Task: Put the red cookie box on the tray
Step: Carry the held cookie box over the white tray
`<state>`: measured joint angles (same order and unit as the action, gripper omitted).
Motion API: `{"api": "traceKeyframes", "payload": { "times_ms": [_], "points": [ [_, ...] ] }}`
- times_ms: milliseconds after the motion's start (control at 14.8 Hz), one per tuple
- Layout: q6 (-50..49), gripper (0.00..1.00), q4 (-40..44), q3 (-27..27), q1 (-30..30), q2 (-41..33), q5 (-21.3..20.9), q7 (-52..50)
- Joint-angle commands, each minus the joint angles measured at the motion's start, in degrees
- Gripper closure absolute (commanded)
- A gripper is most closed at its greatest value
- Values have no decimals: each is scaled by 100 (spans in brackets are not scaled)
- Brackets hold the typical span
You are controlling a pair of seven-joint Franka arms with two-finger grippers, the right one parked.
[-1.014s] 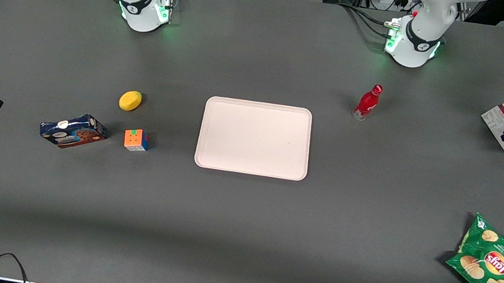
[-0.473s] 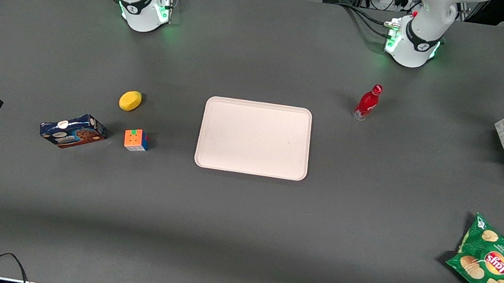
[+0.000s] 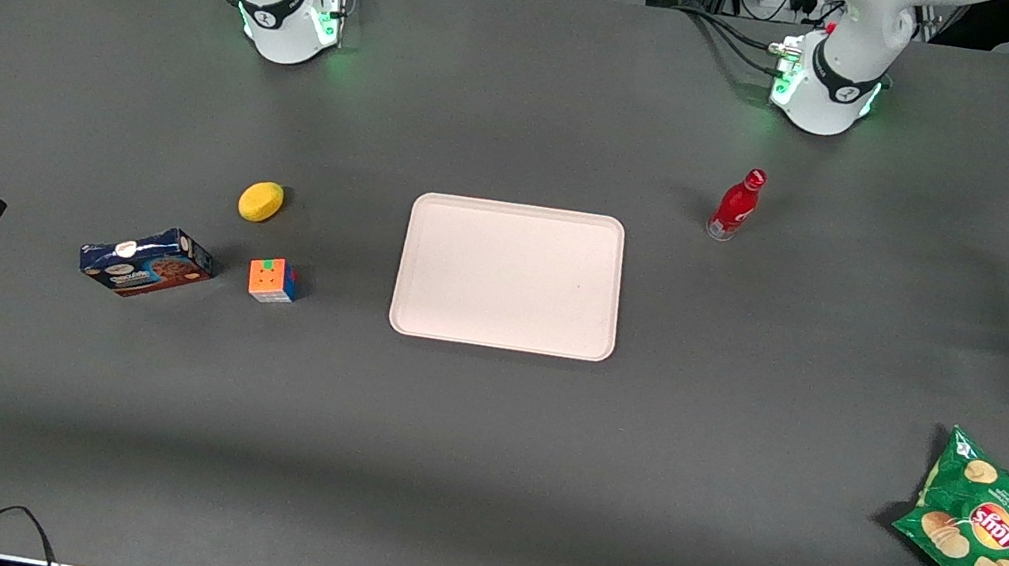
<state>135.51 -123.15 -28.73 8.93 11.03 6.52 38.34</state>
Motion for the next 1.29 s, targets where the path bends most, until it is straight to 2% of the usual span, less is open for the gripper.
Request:
{"api": "traceKeyframes", "payload": {
  "times_ms": [0, 203, 473, 609, 812, 1014, 1217],
  "points": [
    [-1372, 82, 991, -45, -67, -461, -519, 59],
    [-2807, 82, 2248, 77, -207, -436, -871, -2],
    [-3030, 82, 2471, 323, -348, -453, -907, -326],
    [-3467, 82, 2698, 717, -488, -453, -1003, -886],
    [-4259, 81, 3156, 1849, -647, -444, -1197, -2537],
    [-4322, 78, 3218, 2913, -813, -435, -1197, -4093],
    [-4322, 79, 3183, 3705, -954, -313, -890, -5158]
  ]
}}
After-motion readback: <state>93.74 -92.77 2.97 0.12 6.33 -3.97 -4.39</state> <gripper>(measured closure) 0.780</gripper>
